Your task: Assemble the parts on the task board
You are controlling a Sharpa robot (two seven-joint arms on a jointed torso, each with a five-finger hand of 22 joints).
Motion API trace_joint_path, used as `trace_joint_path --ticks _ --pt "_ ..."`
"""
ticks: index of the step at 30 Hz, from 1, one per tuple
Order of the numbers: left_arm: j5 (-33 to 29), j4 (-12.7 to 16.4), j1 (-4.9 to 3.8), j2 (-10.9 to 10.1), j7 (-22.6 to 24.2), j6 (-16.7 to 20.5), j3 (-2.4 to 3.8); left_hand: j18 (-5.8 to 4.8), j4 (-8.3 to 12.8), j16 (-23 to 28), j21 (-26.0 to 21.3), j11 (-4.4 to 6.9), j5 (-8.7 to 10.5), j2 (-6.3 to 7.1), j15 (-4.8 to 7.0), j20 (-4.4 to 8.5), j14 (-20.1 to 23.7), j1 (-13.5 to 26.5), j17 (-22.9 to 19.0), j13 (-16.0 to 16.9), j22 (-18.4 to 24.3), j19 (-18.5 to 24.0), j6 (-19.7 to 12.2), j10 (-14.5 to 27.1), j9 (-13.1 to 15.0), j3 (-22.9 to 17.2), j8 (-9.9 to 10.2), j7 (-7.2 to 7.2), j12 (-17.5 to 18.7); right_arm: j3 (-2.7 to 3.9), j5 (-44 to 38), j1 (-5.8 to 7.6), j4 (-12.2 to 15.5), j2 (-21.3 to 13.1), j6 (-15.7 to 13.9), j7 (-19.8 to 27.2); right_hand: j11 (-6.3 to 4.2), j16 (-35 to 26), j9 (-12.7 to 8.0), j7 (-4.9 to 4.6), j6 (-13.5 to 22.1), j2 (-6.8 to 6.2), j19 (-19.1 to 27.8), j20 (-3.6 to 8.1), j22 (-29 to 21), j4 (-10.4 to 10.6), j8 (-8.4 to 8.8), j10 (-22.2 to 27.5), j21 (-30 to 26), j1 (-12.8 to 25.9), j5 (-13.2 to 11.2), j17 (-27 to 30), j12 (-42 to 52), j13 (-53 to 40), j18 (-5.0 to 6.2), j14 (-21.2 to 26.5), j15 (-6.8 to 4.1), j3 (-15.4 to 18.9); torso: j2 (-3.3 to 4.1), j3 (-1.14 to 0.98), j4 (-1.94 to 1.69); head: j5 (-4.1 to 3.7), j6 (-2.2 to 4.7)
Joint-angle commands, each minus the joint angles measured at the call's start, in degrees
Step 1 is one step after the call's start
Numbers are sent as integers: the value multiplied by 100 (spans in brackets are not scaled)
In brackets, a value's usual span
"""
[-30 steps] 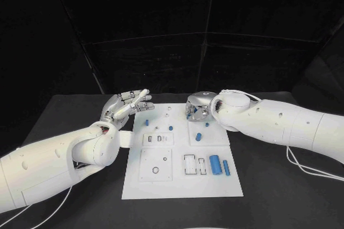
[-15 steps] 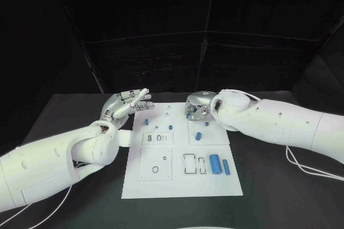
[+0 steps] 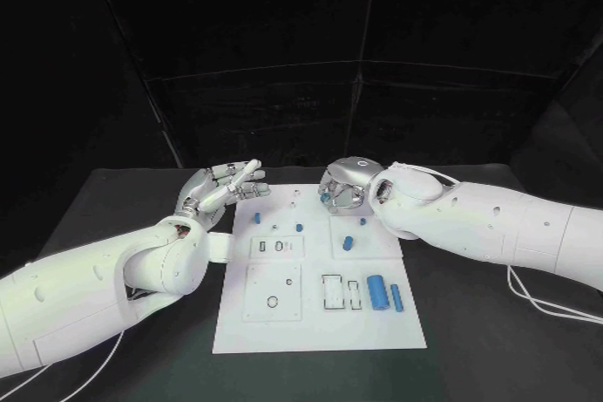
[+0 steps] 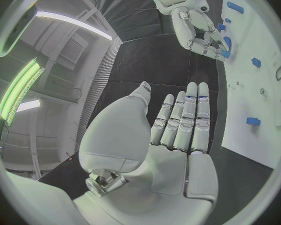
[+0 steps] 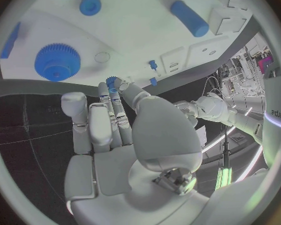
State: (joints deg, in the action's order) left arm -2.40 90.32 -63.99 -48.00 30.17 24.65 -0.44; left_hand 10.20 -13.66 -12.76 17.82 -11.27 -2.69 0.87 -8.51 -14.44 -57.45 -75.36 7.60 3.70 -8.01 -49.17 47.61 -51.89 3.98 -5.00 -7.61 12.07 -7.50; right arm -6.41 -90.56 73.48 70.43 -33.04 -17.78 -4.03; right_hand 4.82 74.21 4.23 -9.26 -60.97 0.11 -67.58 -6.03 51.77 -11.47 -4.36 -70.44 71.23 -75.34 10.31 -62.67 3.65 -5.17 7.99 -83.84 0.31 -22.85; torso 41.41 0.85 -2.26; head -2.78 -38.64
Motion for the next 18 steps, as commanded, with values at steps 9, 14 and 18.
trace_joint_path --ticks 9,14,18 --pt "41 55 -13 2 -9 32 5 4 23 28 -37 -41 1 -46 -23 -26 -7 -2 3 -9 11 -31 -13 -1 -13 20 35 257 49 9 14 16 -352 420 -587 52 29 42 -14 -28 -7 -127 -25 -32 41 85 42 20 65 73 4 -10 2 10 -48 -166 -3 -93 33 2 -32 72 -7" --pt "41 49 -12 25 0 37 5 3 27 32 -40 -42 1 -45 -25 -27 -4 -3 3 -10 13 -30 -17 2 -15 23 40 259 54 12 29 16 -669 700 -524 146 28 58 -17 -26 3 -186 -18 -39 57 151 51 31 84 139 -69 -17 2 21 -49 -165 -1 -115 38 -5 -24 87 -12" --pt "41 40 -12 37 2 37 5 3 29 33 -41 -43 1 -45 -26 -28 -4 -5 3 -9 14 -30 -11 2 -14 23 41 259 56 14 49 15 -862 861 -407 211 35 69 -21 -31 25 -259 -11 -46 63 222 60 50 93 221 -67 -22 -1 32 -50 -164 6 -94 54 0 -34 75 8"
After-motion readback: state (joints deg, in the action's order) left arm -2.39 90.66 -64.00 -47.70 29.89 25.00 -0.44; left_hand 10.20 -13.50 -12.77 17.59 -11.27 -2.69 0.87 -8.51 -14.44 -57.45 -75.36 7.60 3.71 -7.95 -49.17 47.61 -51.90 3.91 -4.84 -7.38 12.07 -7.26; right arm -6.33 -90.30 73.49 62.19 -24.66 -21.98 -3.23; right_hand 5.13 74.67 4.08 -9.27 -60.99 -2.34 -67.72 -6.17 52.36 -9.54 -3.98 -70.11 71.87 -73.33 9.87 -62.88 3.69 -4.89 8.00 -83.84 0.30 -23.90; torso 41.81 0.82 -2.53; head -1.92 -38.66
